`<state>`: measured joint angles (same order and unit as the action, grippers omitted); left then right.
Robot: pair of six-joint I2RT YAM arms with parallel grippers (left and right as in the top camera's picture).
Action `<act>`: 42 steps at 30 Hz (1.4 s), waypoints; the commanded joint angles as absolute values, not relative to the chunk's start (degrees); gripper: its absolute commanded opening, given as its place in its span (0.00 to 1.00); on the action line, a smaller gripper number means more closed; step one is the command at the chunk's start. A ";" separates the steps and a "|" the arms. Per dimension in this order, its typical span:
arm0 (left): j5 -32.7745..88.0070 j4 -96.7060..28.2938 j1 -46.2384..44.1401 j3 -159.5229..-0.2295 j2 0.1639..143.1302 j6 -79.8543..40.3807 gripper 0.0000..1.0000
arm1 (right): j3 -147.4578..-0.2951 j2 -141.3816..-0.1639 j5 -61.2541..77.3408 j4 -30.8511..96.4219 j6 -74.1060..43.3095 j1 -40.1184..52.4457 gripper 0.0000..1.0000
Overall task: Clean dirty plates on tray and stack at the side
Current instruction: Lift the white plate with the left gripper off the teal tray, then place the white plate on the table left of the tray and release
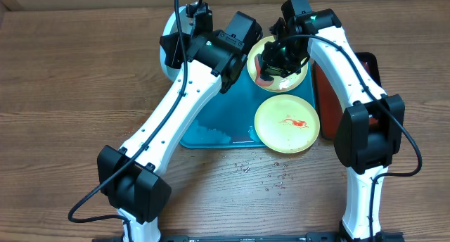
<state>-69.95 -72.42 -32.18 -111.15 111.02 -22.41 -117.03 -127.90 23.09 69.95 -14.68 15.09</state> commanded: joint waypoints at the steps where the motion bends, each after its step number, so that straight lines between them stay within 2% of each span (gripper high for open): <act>1: -72.23 -72.16 -32.67 -112.14 110.21 -24.47 0.04 | -118.15 -126.65 22.98 69.80 -14.61 15.42 0.04; 15: -71.88 -72.10 -32.64 -112.14 110.21 -24.49 0.04 | -118.15 -126.65 22.96 69.78 -14.61 15.46 0.04; 18: -68.25 -71.96 -32.36 -112.14 110.21 -24.51 0.04 | -118.15 -126.65 22.96 69.78 -14.59 15.46 0.04; 22: -55.79 -71.42 -29.04 -112.14 110.24 -24.49 0.04 | -118.15 -126.65 22.96 69.80 -14.59 15.46 0.04; 29: -35.53 -70.89 -17.76 -112.14 110.21 -21.80 0.04 | -118.15 -126.65 22.94 69.78 -14.61 15.46 0.04; 36: -4.80 -69.56 -3.16 -112.14 110.24 -11.97 0.04 | -118.15 -126.65 22.96 69.78 -14.61 15.59 0.04; 42: 11.11 -69.93 11.22 -110.67 110.24 -8.73 0.04 | -118.15 -126.65 22.96 69.78 -14.59 15.59 0.04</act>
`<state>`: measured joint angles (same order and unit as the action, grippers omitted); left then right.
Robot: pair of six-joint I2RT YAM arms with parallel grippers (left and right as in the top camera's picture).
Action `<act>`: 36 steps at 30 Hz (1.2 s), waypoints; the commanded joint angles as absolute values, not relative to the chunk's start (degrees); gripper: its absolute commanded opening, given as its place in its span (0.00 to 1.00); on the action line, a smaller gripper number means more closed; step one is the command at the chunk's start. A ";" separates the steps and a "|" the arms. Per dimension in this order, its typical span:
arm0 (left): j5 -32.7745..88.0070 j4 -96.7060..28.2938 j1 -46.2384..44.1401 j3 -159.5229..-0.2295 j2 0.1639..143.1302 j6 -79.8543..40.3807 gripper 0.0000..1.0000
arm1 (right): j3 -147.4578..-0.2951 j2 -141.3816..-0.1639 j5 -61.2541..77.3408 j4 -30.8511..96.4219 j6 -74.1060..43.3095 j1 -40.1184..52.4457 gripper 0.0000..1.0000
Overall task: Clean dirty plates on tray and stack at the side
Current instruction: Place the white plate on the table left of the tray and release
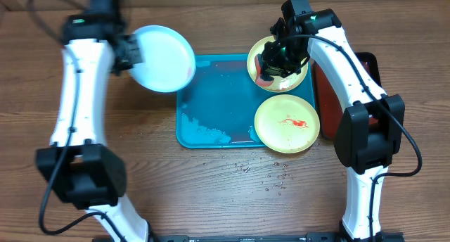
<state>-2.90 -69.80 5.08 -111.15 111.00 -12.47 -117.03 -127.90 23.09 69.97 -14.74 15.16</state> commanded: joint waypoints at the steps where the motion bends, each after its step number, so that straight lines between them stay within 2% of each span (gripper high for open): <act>1: 11.62 -69.71 13.02 -109.89 110.24 -8.71 0.04 | -118.15 -126.65 22.96 69.78 -14.61 15.59 0.04; 8: 14.33 -60.62 20.69 -99.29 110.26 -8.34 0.04 | -118.15 -126.65 22.98 69.34 -14.63 15.70 0.04; 14: 14.37 -49.78 21.04 -87.64 110.26 -9.74 0.04 | -118.15 -126.65 22.96 69.60 -14.61 15.68 0.04; 21: 8.82 -38.72 21.06 -77.45 110.26 -17.21 0.04 | -118.15 -126.65 22.98 69.63 -14.63 15.68 0.04; 30: 8.45 -36.07 20.80 -74.72 110.26 -18.26 0.04 | -118.15 -126.65 22.96 69.73 -14.61 15.68 0.04; 31: 8.62 -36.23 20.67 -74.72 110.26 -18.26 0.06 | -118.15 -126.65 22.96 69.73 -14.63 15.68 0.04; 34: 8.67 -37.01 20.49 -74.74 110.24 -18.24 0.20 | -118.15 -126.65 22.96 69.69 -14.83 15.68 0.04; 36: 8.88 -38.11 20.49 -74.85 110.08 -18.22 0.13 | -118.15 -126.65 22.98 69.47 -14.83 15.70 0.04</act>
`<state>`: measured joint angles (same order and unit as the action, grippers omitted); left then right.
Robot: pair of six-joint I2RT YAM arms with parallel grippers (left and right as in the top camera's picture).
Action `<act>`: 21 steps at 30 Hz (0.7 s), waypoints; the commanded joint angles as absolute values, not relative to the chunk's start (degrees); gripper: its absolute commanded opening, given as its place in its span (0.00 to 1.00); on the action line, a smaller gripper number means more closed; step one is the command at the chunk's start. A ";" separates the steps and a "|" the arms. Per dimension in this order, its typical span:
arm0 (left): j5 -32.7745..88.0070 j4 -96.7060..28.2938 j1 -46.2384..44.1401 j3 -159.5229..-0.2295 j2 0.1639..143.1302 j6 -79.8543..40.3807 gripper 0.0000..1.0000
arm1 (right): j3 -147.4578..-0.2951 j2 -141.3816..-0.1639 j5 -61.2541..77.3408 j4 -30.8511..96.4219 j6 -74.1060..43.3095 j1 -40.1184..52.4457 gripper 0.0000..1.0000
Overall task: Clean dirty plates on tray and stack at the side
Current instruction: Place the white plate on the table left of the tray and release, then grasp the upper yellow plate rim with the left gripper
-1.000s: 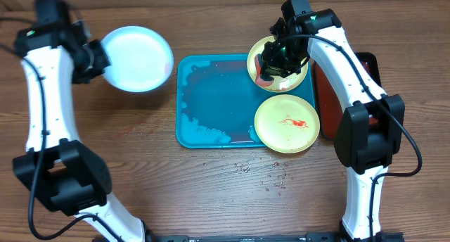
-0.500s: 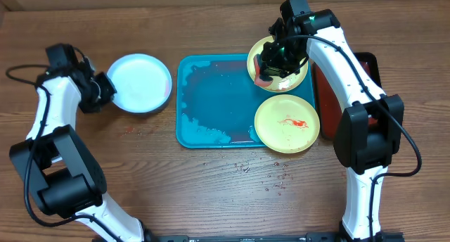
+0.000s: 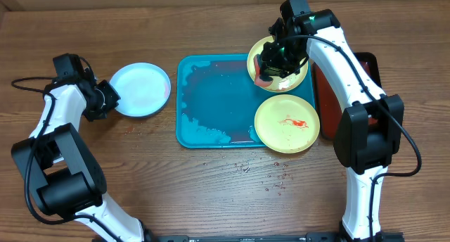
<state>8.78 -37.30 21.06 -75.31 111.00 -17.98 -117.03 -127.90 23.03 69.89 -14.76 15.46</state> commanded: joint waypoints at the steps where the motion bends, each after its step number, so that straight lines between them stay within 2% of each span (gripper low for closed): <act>1: 8.86 -38.81 20.49 -75.11 109.95 -18.09 0.13 | -118.15 -126.65 22.98 69.28 -14.83 15.70 0.04; 3: 8.80 -41.19 20.49 -76.88 109.43 -16.03 0.19 | -118.17 -126.43 23.18 68.95 -15.00 15.66 0.04; 7: 8.58 -46.74 20.49 -82.43 108.49 -12.47 0.37 | -118.17 -125.25 23.83 68.47 -15.05 14.85 0.04; 14: 10.07 -59.02 16.53 -95.72 108.29 -8.36 0.43 | -118.17 -120.09 23.79 68.42 -15.03 13.30 0.04; 17: 10.55 -62.87 11.55 -99.37 108.29 -7.22 0.45 | -118.17 -117.51 23.77 68.53 -15.03 11.97 0.04; 21: 10.55 -63.79 2.48 -101.82 108.31 -7.27 0.54 | -118.17 -114.04 23.77 69.30 -15.03 9.04 0.04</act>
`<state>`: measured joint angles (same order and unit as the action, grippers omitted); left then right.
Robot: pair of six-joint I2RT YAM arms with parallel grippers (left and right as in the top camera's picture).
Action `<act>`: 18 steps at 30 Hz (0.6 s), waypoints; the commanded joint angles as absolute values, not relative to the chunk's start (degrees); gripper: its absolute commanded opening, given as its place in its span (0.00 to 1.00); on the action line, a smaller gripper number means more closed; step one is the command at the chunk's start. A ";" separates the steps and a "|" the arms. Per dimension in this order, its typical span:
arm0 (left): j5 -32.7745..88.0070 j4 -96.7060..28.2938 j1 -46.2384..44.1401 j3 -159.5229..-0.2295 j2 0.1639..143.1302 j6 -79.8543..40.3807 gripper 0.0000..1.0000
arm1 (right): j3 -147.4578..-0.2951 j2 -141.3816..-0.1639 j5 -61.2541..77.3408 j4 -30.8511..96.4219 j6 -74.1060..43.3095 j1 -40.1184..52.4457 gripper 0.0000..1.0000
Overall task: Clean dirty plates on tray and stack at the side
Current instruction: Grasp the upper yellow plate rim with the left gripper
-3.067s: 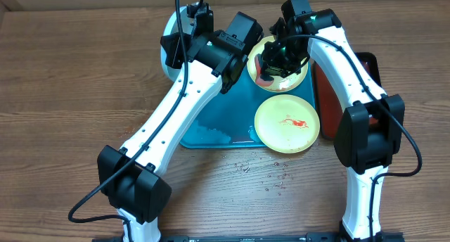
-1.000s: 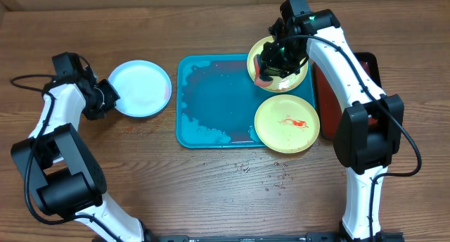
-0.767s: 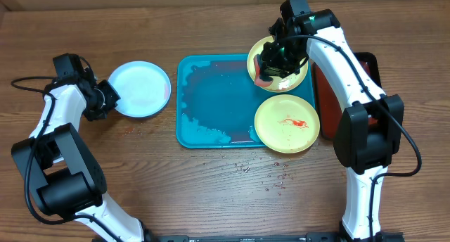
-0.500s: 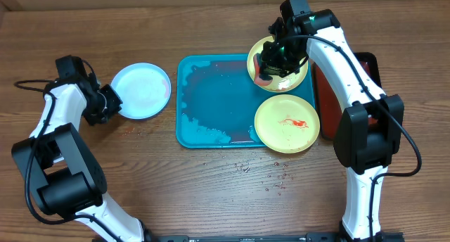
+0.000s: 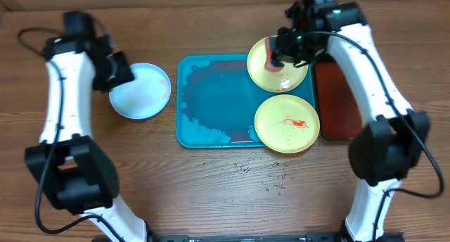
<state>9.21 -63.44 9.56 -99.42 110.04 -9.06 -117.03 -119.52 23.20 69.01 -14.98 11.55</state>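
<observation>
A clean white plate [image 5: 144, 94] lies on the table left of the teal tray [image 5: 211, 94]. My left gripper [image 5: 118, 72] hovers at the plate's upper-left rim; its jaws are too dark to read. Two yellow plates rest on the tray's right side. The far yellow plate [image 5: 281, 80] sits under my right gripper [image 5: 281, 55], which is shut on a red sponge [image 5: 272, 55] over the plate's upper part. The near yellow plate [image 5: 274, 133] carries red smears.
The tray floor is wet, with foam along its near-left part. A dark red bin [image 5: 337, 101] stands right of the tray, under the right arm. Crumbs [image 5: 271, 177] dot the table in front of the tray.
My left gripper has shifted from the white plate's left rim to its upper-left rim, and the plate sits slightly nearer. The right gripper and sponge have moved from the far plate's lower left to its top.
At first my left gripper held the white plate at the tray's back left corner while the right gripper pressed the sponge on the far yellow plate. The white plate then hung left of the tray, then lay on the table, where it remains.
</observation>
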 commanded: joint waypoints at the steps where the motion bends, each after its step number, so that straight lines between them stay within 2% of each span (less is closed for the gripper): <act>1: 10.55 -63.26 0.38 -102.04 108.31 -7.29 0.57 | -118.17 -113.25 23.77 69.65 -15.03 8.19 0.04; 10: 10.85 -51.22 -16.86 -103.53 112.07 -14.31 0.67 | -118.17 -109.16 23.79 73.32 -15.00 1.28 0.04; 18: 13.56 -52.64 -24.05 -119.22 128.33 -16.25 0.66 | -118.15 -109.19 23.09 74.06 -14.59 1.39 0.04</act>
